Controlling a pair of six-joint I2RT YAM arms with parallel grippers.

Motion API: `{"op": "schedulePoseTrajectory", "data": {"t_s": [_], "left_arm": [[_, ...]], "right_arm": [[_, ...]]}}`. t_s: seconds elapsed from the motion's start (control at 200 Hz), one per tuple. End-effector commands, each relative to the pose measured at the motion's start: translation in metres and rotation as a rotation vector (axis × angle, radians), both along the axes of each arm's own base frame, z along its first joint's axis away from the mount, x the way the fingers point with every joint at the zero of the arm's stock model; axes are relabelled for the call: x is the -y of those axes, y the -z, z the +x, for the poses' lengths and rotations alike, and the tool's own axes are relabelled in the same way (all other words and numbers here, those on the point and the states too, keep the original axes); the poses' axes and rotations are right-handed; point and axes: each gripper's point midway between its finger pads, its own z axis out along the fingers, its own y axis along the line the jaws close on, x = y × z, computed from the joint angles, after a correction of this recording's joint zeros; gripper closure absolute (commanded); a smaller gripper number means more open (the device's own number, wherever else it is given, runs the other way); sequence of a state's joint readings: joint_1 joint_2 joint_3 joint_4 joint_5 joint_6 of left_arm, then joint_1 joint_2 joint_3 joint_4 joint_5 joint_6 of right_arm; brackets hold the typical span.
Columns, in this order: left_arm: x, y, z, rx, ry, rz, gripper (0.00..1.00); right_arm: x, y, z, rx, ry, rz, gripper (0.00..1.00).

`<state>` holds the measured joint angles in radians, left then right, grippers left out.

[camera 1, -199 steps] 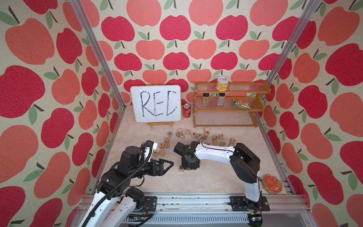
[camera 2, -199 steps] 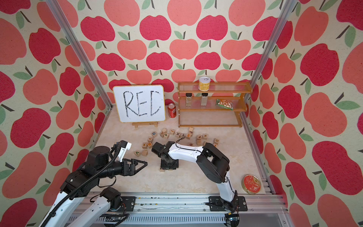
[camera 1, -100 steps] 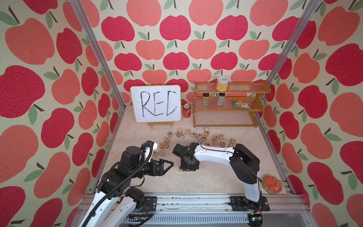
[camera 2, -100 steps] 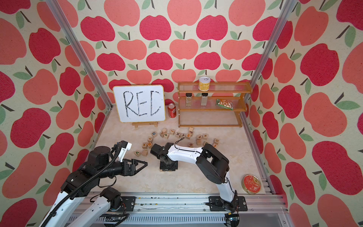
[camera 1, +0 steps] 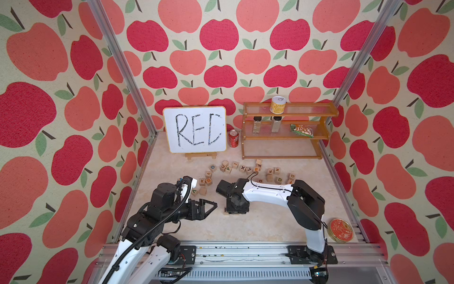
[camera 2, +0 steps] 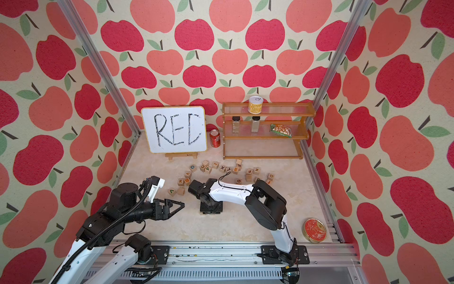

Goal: Assemble the uppercase word "red" with letter blocks
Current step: Place the letter block at the center of the board.

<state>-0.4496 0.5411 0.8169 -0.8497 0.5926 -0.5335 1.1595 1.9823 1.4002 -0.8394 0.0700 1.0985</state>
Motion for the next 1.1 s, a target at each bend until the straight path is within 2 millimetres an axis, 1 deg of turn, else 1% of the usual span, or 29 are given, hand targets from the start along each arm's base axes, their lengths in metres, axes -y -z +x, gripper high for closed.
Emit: {"op": "schedulePoseTrajectory", "data": {"t_s": [0.0,0.09,0.4,0.69,0.885,1.01,1.096], "left_arm": [[0.001,0.002,-0.004,-0.013,0.01,-0.01,0.01],[0.001,0.002,-0.004,-0.012,0.01,-0.011,0.01],[0.002,0.002,-0.004,-0.012,0.014,-0.012,0.01],[0.002,0.001,-0.003,-0.007,0.013,-0.012,0.01],[0.002,0.0,-0.002,-0.006,0.012,-0.011,0.01],[0.003,-0.001,0.0,-0.006,0.016,-0.006,0.01],[0.004,-0.002,0.003,-0.001,0.018,-0.003,0.01]], "right_arm": [[0.009,-0.011,-0.002,0.017,0.001,-0.022,0.58],[0.01,-0.013,-0.002,0.018,0.002,-0.02,0.55],[0.008,-0.023,0.0,0.032,-0.007,-0.003,0.56],[0.005,-0.044,0.008,0.066,-0.002,0.037,0.56],[0.01,-0.058,0.016,0.087,0.011,0.058,0.55],[0.015,-0.066,0.022,0.097,0.022,0.07,0.51],[0.019,-0.071,0.027,0.102,0.027,0.074,0.44]]}}
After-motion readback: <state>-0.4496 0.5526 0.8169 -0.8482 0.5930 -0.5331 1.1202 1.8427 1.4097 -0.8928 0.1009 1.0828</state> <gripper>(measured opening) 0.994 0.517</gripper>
